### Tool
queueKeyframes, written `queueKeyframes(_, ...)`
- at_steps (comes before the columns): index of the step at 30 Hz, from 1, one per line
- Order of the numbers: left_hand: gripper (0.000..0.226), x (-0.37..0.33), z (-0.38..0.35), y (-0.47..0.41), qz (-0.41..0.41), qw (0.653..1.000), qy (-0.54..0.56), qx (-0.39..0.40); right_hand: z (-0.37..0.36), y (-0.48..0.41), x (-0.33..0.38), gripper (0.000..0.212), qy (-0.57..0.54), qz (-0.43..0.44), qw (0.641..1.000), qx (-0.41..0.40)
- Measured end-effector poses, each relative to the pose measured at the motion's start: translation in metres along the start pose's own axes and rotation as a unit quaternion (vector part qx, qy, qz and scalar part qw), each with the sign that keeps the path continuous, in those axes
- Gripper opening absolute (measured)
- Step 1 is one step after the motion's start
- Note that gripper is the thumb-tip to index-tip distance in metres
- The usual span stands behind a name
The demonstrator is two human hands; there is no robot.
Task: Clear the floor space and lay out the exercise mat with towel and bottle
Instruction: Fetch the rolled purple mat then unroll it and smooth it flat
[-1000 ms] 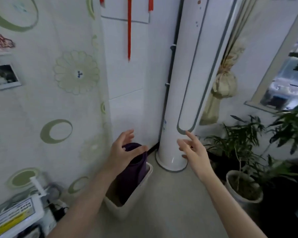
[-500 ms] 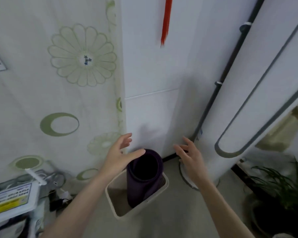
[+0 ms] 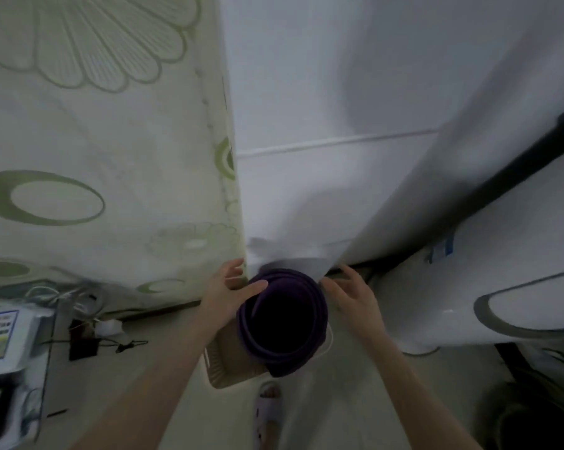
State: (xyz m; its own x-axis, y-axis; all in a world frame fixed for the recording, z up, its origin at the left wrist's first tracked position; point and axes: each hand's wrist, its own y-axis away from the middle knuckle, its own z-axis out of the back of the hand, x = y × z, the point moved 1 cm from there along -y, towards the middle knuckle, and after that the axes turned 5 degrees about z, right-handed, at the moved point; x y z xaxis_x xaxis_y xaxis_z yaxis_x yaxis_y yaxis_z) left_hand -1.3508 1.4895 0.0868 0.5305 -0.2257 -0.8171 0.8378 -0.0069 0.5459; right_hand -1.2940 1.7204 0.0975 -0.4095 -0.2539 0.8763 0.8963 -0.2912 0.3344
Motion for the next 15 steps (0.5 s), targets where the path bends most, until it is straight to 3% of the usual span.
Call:
queueKeyframes(9, 0.096, 0.071, -0.030, -0.078, 0.084, 0.995, -0.031, 0.035, -0.033, -0.074, -0.069, 0.074, 0.033, -0.067, 0.995, 0.063)
queueKeyframes(15, 0.109, 0.124, -0.050, -0.111, 0.127, 0.990, -0.052, 0.021, -0.053, -0.107, -0.120, 0.089, 0.007, -0.114, 0.988, 0.101)
